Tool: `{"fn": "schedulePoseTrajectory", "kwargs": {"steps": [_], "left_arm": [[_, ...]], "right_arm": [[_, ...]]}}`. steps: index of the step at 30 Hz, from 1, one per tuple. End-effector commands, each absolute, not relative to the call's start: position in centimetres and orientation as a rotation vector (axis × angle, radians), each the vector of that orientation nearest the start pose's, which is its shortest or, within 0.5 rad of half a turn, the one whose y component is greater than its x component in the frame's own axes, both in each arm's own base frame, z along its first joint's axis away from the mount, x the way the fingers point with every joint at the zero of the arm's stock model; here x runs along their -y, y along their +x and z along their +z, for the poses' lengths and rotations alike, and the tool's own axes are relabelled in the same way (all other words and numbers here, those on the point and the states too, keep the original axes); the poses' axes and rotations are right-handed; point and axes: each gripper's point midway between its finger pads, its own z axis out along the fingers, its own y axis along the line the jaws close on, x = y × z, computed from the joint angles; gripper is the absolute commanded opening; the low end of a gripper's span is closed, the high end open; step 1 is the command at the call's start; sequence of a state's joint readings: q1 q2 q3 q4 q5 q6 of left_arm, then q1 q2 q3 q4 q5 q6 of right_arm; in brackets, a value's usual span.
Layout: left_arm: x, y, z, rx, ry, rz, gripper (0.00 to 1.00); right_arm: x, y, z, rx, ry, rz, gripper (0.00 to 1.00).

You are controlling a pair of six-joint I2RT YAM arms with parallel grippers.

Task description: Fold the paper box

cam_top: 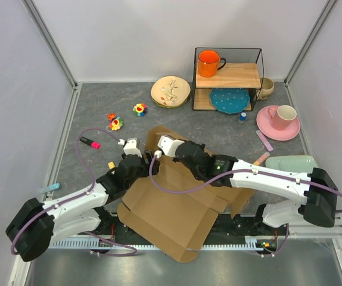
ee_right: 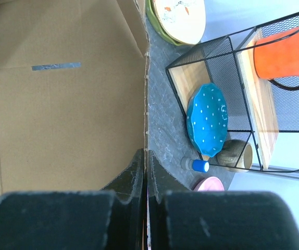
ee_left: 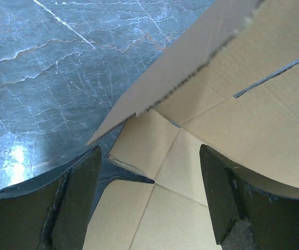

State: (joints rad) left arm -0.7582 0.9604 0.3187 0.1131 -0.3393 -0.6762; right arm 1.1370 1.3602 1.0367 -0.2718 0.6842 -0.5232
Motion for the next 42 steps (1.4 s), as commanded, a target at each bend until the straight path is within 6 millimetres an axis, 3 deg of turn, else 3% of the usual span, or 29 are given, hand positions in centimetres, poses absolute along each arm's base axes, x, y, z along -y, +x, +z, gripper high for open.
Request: {"fn": "schedulePoseTrajectory", "kwargs": {"steps": [1,7,11,14,18,21,27,32,42], "left_arm": [[18.8,25.4,9.2,-2.068,-0.152,-0.539,0.82],[18.7,24.6,6.7,-2.134,-0.141,-0.531,0.79],[18.6,24.5,6.3,-2.130,-0.143,-0.537,0.76],[19.1,24.6,6.7,-2.116,-0.112,-0.567,0.68],[20.4,24.4,7.5,-2.102,-0.035,-0.628,0.44],[20.9,24.5,8.4,-2.069,-0.003,-0.661,0.40],[21.8,24.8,9.7,-2.035,0.081,-0.679,0.43],[22.5,25.3,8.7,-2.085,0.122,-0.646,0.54],[23.0,26.8,9.2,-2.071,0.128,-0.610,0.56]], "right_arm": [[-27.7,26.4,23.2,-1.610,-1.164,-0.297,0.00],[-27.8,26.4,23.2,-1.612,-1.162,-0.289,0.00],[-27.9,26.3,22.9,-1.615,-1.169,-0.284,0.00],[-27.9,26.3,22.9,-1.614,-1.166,-0.283,0.00],[-27.8,26.5,22.9,-1.616,-1.160,-0.291,0.00],[-27.9,26.4,22.9,-1.615,-1.160,-0.292,0.00],[-27.8,26.4,23.0,-1.615,-1.159,-0.293,0.00],[-27.8,26.3,23.1,-1.619,-1.164,-0.292,0.00],[-27.6,26.2,23.1,-1.617,-1.162,-0.291,0.00]]}}
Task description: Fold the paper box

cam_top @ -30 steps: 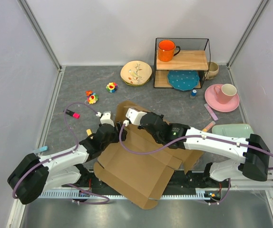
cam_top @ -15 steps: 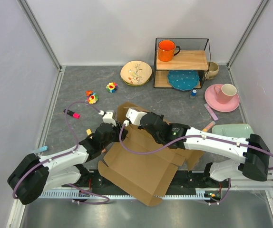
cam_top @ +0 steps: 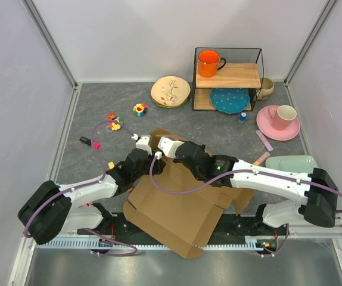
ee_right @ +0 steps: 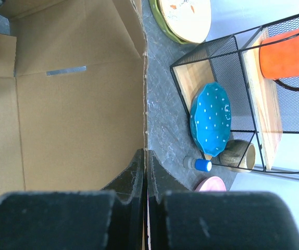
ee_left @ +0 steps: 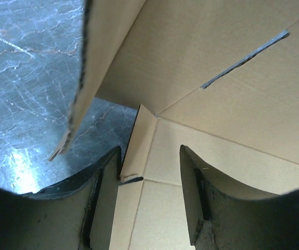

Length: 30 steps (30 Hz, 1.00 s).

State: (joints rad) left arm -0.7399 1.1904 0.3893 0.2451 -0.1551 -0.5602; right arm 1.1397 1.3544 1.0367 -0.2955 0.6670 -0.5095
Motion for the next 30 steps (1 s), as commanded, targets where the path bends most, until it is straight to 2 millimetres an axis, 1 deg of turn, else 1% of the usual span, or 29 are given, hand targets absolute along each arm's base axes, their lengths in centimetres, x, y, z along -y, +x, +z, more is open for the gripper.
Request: {"fn": "schedulePoseTrajectory", "kwargs": {"steps": [1,5,7,8,10,11,12,14,18,22,23,24,26,27,28,29,30], "left_arm": [[23.1,26.9,9.4,-2.068,0.136,-0.608,0.56],[23.6,27.5,10.0,-2.059,0.156,-0.599,0.57],[23.9,27.3,9.5,-2.077,0.175,-0.610,0.55],[23.8,27.0,9.0,-2.090,0.173,-0.614,0.49],[24.2,26.6,8.7,-2.083,0.177,-0.653,0.42],[24.1,25.8,7.9,-2.099,0.182,-0.678,0.37],[24.5,25.8,8.2,-2.075,0.183,-0.709,0.36],[24.5,25.2,7.5,-2.086,0.193,-0.726,0.34],[25.4,24.2,7.6,-2.071,0.250,-0.755,0.32],[26.1,23.6,7.7,-2.046,0.303,-0.735,0.27],[25.9,23.6,7.2,-2.050,0.304,-0.708,0.26],[26.3,23.3,7.1,-2.043,0.323,-0.708,0.25],[26.6,23.3,6.9,-2.022,0.333,-0.686,0.24],[27.1,22.8,6.1,-2.032,0.361,-0.677,0.23],[27.3,22.7,5.8,-2.029,0.369,-0.668,0.23],[27.6,22.8,6.0,-2.009,0.361,-0.670,0.23],[28.1,22.4,5.6,-2.011,0.376,-0.670,0.24]], "right_arm": [[-27.7,26.2,23.1,-1.615,-1.162,-0.289,0.00],[-27.5,26.2,23.1,-1.616,-1.161,-0.292,0.00],[-27.5,26.2,23.2,-1.615,-1.153,-0.294,0.00],[-27.4,26.2,23.1,-1.614,-1.155,-0.296,0.00],[-27.3,26.3,23.1,-1.614,-1.149,-0.305,0.00],[-27.3,26.3,23.1,-1.615,-1.148,-0.306,0.00],[-27.4,26.3,23.0,-1.614,-1.149,-0.305,0.00],[-27.3,26.3,23.0,-1.615,-1.150,-0.315,0.00],[-27.3,26.6,23.1,-1.616,-1.145,-0.328,0.00],[-27.3,26.6,23.1,-1.620,-1.147,-0.339,0.00],[-27.3,26.6,23.0,-1.622,-1.146,-0.340,0.00],[-27.4,26.6,23.0,-1.623,-1.149,-0.335,0.00],[-27.3,26.5,22.9,-1.624,-1.150,-0.336,0.00],[-27.4,26.5,22.7,-1.625,-1.157,-0.335,0.00],[-27.4,26.4,22.6,-1.626,-1.162,-0.334,0.00],[-27.4,26.4,22.5,-1.626,-1.164,-0.333,0.00],[-27.4,26.3,22.3,-1.628,-1.171,-0.338,0.00]]}}
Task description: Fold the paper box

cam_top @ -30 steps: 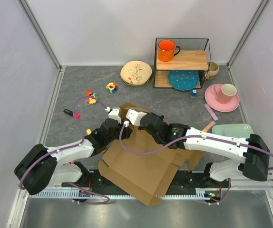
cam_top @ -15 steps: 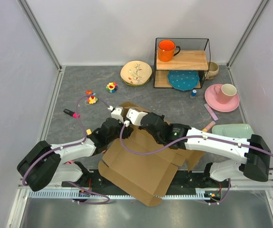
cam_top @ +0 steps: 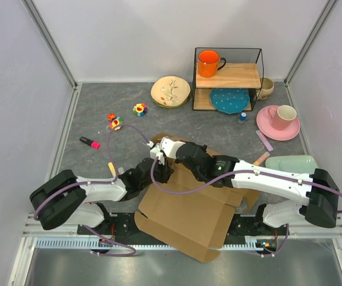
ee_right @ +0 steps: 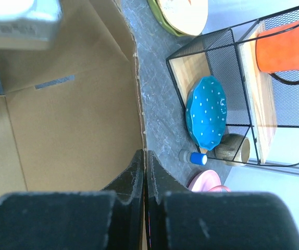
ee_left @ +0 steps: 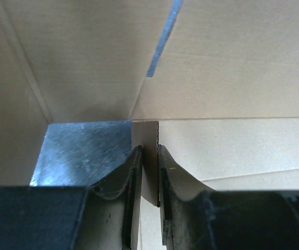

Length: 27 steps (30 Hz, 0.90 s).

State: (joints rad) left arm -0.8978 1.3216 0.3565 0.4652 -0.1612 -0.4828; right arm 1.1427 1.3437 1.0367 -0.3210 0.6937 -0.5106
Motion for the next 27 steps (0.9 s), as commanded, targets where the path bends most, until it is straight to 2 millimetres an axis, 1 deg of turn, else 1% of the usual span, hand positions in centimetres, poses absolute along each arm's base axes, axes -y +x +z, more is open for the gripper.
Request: {"fn": "schedulePoseTrajectory", "kwargs": {"steps": [1,3,4,5,8,11,13,14,15,16,17,18,19,20,21,22,24,25,26,27], "left_arm": [[28.3,22.3,4.8,-2.027,0.380,-0.656,0.25],[29.1,22.1,4.6,-2.026,0.394,-0.660,0.27],[29.4,22.0,3.9,-2.043,0.400,-0.650,0.29],[29.8,22.0,4.0,-2.039,0.402,-0.654,0.29],[30.3,22.0,4.2,-2.037,0.398,-0.659,0.30],[30.2,22.1,4.7,-2.031,0.387,-0.650,0.32],[29.5,22.2,4.8,-2.048,0.374,-0.615,0.35],[29.1,22.6,6.2,-2.019,0.341,-0.604,0.37],[28.6,22.7,6.5,-2.022,0.329,-0.585,0.39],[27.7,22.7,6.7,-2.032,0.321,-0.541,0.43],[27.5,22.8,8.5,-1.999,0.300,-0.555,0.45],[27.1,22.8,9.5,-1.983,0.296,-0.555,0.47],[26.5,22.6,9.7,-1.991,0.301,-0.537,0.51],[26.3,22.5,11.7,-1.949,0.282,-0.567,0.53],[26.0,22.4,12.4,-1.935,0.282,-0.571,0.55],[25.6,22.1,12.5,-1.945,0.286,-0.563,0.58],[25.1,21.8,14.5,-1.908,0.263,-0.601,0.60],[24.8,21.6,15.1,-1.899,0.254,-0.614,0.61],[24.4,21.2,14.9,-1.916,0.261,-0.609,0.61],[24.0,20.9,16.0,-1.890,0.242,-0.640,0.61]], "right_arm": [[-27.5,26.2,22.2,-1.627,-1.177,-0.336,0.00],[-27.6,26.1,22.1,-1.626,-1.186,-0.336,0.00],[-27.6,26.0,22.0,-1.627,-1.188,-0.342,0.00],[-27.6,26.0,21.9,-1.629,-1.190,-0.345,0.00],[-27.6,26.0,21.6,-1.631,-1.198,-0.354,0.00],[-27.5,26.0,21.5,-1.634,-1.196,-0.363,0.00],[-27.5,26.0,21.5,-1.635,-1.197,-0.367,0.00],[-27.4,26.0,21.5,-1.635,-1.194,-0.371,0.00],[-27.3,26.1,21.7,-1.634,-1.192,-0.374,0.00],[-27.3,26.0,21.8,-1.632,-1.190,-0.373,0.00],[-27.2,26.1,21.9,-1.631,-1.184,-0.375,0.00],[-27.2,26.1,21.9,-1.630,-1.184,-0.378,0.00],[-27.1,26.2,22.1,-1.630,-1.179,-0.380,0.00],[-27.1,26.2,22.0,-1.630,-1.180,-0.381,0.00],[-27.2,26.2,22.0,-1.630,-1.180,-0.381,0.00],[-27.1,26.2,22.1,-1.631,-1.177,-0.383,0.00],[-27.1,26.2,22.0,-1.632,-1.179,-0.385,0.00],[-27.1,26.2,22.1,-1.630,-1.176,-0.381,0.00],[-27.0,26.2,22.0,-1.632,-1.175,-0.384,0.00],[-27.0,26.2,21.9,-1.632,-1.175,-0.384,0.00]]}}
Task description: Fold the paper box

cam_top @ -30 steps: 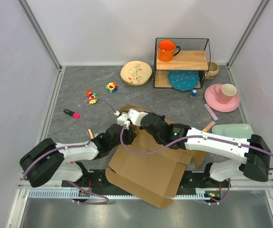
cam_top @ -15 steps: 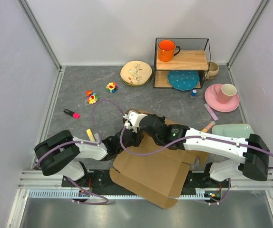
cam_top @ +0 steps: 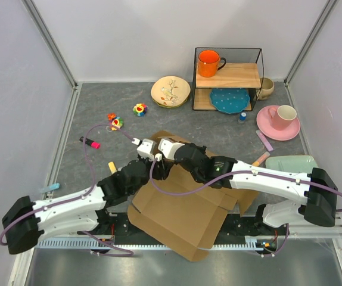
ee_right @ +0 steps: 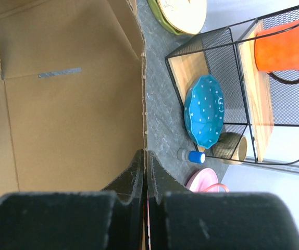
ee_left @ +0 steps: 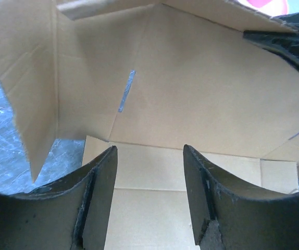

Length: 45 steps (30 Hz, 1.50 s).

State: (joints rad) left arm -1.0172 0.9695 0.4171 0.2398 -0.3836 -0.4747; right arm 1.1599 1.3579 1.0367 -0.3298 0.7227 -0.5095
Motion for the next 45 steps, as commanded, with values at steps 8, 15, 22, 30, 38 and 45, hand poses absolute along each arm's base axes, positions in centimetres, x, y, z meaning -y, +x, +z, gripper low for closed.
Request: {"fn": "schedulePoseTrajectory", "kwargs": {"steps": [8,15,22,30,38,45], "left_arm": [[20.7,21.1,20.6,-1.727,-0.002,-0.718,0.52],[22.0,23.9,26.8,-1.632,-0.073,-0.743,0.30],[21.6,28.0,27.1,-1.637,-0.187,-0.853,0.28],[24.4,28.9,26.5,-1.678,-0.080,-0.999,0.27],[27.2,26.3,23.2,-1.752,0.041,-1.167,0.22],[28.5,24.5,20.6,-1.825,0.121,-1.230,0.19]], "right_arm": [[-26.8,26.0,21.8,-1.628,-1.162,-0.366,0.00],[-26.6,25.8,21.3,-1.641,-1.150,-0.352,0.00],[-26.7,25.6,21.4,-1.642,-1.146,-0.332,0.00],[-26.6,25.6,21.6,-1.637,-1.144,-0.328,0.00],[-26.8,25.8,21.5,-1.636,-1.155,-0.347,0.00],[-27.2,26.0,21.4,-1.640,-1.168,-0.366,0.00]]}}
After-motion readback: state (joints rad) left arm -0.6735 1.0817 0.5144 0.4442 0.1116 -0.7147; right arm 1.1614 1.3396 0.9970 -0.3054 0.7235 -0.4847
